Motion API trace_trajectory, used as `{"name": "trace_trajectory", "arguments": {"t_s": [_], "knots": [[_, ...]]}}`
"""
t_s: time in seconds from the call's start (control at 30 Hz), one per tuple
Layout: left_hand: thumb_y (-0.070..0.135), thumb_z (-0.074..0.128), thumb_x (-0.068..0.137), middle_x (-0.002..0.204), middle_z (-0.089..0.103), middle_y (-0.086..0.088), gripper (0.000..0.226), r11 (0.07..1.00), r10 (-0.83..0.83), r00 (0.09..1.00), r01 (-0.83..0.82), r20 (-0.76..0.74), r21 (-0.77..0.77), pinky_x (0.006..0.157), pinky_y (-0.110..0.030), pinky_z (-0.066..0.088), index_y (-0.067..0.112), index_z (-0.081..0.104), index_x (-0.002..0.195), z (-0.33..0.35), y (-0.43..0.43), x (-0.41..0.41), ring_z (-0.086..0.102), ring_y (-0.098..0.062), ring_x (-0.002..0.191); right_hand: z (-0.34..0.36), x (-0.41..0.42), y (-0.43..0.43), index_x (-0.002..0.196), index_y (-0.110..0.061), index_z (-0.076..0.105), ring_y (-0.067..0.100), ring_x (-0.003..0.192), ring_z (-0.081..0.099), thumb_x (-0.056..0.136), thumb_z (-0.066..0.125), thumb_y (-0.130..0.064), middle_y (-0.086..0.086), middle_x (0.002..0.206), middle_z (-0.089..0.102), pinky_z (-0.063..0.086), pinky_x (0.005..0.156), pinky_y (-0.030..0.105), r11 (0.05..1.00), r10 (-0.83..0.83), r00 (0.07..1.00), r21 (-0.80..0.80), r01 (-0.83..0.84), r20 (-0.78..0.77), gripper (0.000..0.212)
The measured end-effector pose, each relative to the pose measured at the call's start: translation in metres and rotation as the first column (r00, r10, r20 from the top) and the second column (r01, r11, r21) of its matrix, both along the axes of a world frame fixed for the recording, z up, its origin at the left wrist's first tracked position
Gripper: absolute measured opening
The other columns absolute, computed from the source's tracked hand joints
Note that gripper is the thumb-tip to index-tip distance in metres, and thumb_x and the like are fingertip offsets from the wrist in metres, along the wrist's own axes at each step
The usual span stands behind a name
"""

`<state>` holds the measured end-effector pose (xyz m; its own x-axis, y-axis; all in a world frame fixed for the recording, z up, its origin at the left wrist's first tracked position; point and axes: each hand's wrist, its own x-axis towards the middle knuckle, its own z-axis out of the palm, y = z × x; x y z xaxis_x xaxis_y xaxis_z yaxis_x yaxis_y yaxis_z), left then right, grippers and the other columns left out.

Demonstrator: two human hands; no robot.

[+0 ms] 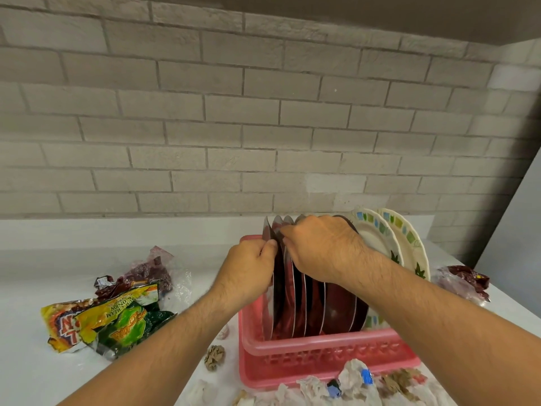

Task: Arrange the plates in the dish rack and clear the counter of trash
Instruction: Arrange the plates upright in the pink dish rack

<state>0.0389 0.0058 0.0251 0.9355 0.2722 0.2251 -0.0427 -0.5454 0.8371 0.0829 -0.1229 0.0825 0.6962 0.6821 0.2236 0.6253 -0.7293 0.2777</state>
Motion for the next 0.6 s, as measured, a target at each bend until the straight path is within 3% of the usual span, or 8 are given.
{"name": "trace_trajectory", "arguments": {"t_s": [0.13,0.27,0.4,0.6], "knots": [[0.038,0.038,0.101,0.069,0.067,-0.015,0.046,1.0,-0.005,1.0,0.005,0.003,0.0,0.064,-0.044,0.056,0.007,0.063,0.078,-0.003,0.0,-0.005,0.066,-0.029,0.065,0.0,0.0,-0.003,0.12,-0.022,0.056,0.02,0.079,0.049,0.1,0.038,-0.03,0.003,0.104,0.06,0.037,0.066,0.033,1.0,0.008,1.0,0.011,-0.008,-0.009,0.028],[0.037,0.041,0.099,0.073,0.068,-0.014,0.036,0.999,-0.008,1.0,0.009,0.018,-0.036,0.065,-0.046,0.056,0.013,0.064,0.085,-0.005,0.002,-0.009,0.066,-0.03,0.067,-0.002,-0.003,-0.005,0.122,-0.021,0.055,0.025,0.095,0.06,0.102,0.034,-0.034,0.004,0.108,0.06,0.036,0.071,0.034,0.999,0.033,0.999,0.022,-0.033,0.001,0.032],[0.037,0.042,0.099,0.073,0.068,-0.003,0.023,1.0,0.001,0.998,0.0,0.056,-0.025,0.062,-0.032,0.055,0.027,0.063,0.098,-0.004,0.006,-0.012,0.064,-0.016,0.061,-0.004,-0.004,-0.005,0.124,-0.023,0.055,0.025,0.097,0.061,0.102,0.03,-0.038,0.003,0.11,0.061,0.033,0.073,0.035,0.998,0.038,0.999,0.049,-0.038,0.007,0.036],[0.038,0.043,0.099,0.071,0.065,0.003,0.023,1.0,0.013,0.995,-0.016,0.095,0.026,0.055,-0.017,0.046,0.028,0.063,0.102,-0.001,0.011,-0.013,0.062,-0.004,0.057,-0.001,-0.011,-0.009,0.118,-0.021,0.057,0.023,0.098,0.06,0.102,0.03,-0.041,0.003,0.11,0.061,0.036,0.073,0.034,0.999,0.021,1.0,0.045,-0.021,-0.019,0.037]]}}
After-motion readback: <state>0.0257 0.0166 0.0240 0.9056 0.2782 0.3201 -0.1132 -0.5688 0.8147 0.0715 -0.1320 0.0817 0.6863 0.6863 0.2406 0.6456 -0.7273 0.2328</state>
